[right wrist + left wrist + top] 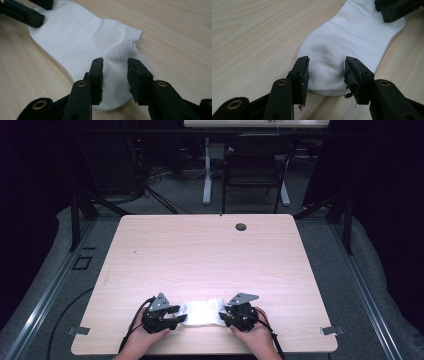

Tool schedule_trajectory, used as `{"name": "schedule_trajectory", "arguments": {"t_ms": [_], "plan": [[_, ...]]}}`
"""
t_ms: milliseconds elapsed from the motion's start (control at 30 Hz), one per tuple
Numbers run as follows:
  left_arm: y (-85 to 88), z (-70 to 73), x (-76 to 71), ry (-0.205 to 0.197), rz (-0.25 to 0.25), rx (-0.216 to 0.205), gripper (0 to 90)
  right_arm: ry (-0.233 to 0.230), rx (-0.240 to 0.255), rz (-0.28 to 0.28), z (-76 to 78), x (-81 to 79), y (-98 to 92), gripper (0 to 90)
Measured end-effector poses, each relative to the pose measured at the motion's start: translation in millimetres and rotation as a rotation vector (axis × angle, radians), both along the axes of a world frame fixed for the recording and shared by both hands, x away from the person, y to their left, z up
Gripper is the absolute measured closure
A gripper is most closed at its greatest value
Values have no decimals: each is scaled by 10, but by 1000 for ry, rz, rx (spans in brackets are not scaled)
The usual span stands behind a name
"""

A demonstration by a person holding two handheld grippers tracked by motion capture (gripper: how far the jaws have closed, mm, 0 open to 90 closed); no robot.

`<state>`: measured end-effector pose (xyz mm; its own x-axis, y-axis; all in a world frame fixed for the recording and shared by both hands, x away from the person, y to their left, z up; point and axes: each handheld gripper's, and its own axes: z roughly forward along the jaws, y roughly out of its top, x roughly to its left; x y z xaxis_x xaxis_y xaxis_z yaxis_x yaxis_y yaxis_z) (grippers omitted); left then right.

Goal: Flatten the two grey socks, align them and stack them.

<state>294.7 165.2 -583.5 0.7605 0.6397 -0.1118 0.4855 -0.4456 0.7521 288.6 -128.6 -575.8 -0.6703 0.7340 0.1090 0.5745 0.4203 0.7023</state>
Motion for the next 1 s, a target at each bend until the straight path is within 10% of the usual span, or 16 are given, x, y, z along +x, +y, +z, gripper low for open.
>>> {"name": "schedule_trajectory", "arguments": {"t_ms": [1000], "plan": [[95,128,98,-19,47,-86,467,-83,49,-32,167,35,-53,614]]}}
